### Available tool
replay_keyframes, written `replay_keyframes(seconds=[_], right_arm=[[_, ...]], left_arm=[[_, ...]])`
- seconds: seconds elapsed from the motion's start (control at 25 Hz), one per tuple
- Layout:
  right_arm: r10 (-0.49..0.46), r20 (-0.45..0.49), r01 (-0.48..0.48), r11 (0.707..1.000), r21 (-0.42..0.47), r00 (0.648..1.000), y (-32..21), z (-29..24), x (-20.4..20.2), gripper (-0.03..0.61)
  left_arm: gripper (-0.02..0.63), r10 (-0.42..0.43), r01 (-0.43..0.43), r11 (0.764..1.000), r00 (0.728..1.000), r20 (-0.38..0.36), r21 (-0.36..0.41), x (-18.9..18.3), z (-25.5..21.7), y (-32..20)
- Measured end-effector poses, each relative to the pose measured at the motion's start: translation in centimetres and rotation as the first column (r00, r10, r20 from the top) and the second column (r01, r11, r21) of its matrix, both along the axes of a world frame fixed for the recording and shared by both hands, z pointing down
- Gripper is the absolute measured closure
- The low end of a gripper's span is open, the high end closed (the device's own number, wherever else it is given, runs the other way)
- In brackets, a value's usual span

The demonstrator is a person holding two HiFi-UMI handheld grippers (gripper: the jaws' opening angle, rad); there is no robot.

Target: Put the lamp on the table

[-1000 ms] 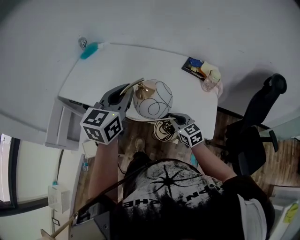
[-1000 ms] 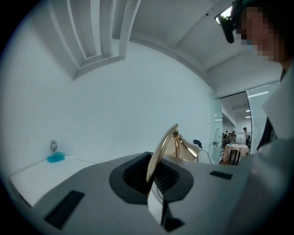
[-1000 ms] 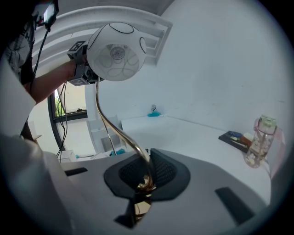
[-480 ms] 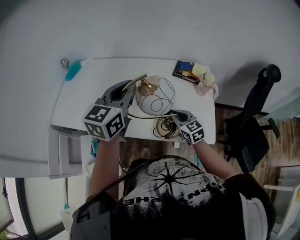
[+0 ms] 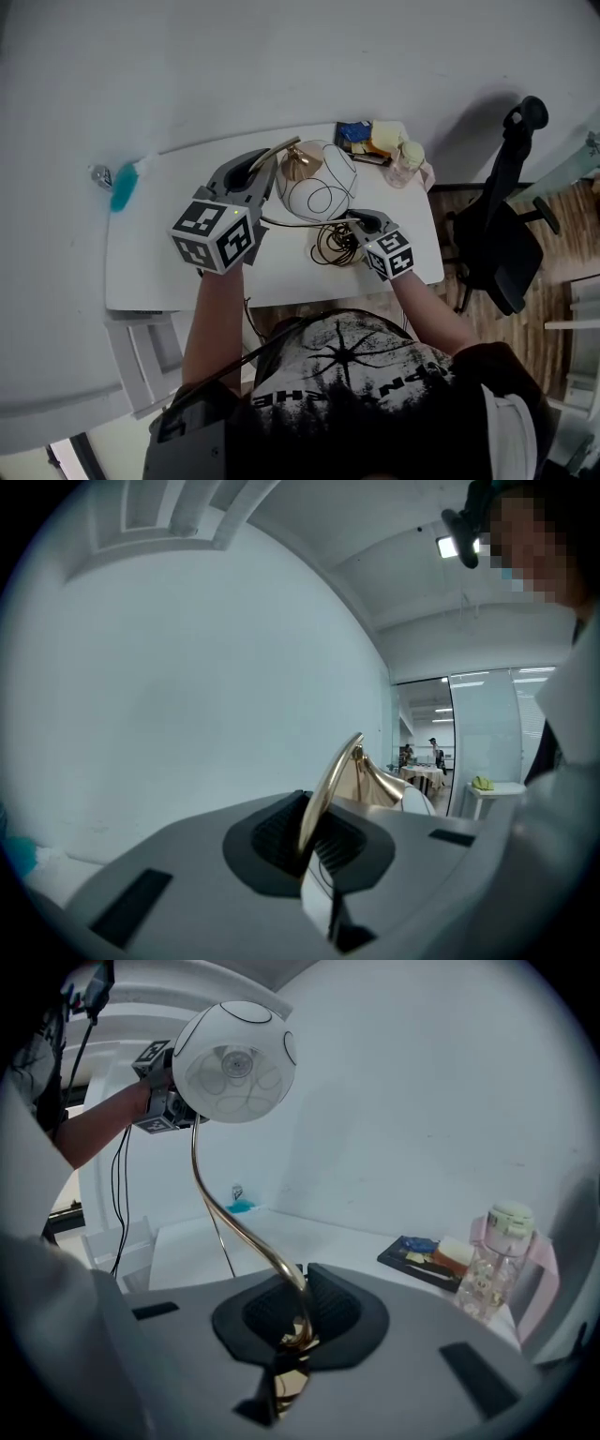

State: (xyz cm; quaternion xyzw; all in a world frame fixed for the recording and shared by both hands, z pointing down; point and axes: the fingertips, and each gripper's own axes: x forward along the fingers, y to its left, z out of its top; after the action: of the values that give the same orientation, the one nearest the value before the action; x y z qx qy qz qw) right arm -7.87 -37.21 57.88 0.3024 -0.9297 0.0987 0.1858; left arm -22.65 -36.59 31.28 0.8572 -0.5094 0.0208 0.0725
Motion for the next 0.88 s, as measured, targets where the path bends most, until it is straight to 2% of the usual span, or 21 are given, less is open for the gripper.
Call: replay_keyframes(seconds=[0.48, 0.68, 0.88], right_arm=[[0.165, -0.002, -0.165, 0.986, -0.010, 0.986, -4.9, 0.9, -0.6, 0.557], [0.182, -0.001, -0.182, 0.983, -0.021, 0.983, -7.6, 1.1, -1.0, 0.557], [0.159, 0.015, -0.158, 0.987, -0.041, 0.987, -10.0, 1.5, -1.4, 0.557]], left_arm=[[0.597, 0.166, -0.166, 0.986, 0.986, 0.026, 0.004, 0.4, 0.3, -6.2], [0.598, 0.178, -0.179, 0.984, 0.983, 0.044, 0.004, 0.5, 0.1, -8.6], [0.598, 0.169, -0.169, 0.986, 0.982, 0.079, -0.007, 1.3, 0.0, -11.0]])
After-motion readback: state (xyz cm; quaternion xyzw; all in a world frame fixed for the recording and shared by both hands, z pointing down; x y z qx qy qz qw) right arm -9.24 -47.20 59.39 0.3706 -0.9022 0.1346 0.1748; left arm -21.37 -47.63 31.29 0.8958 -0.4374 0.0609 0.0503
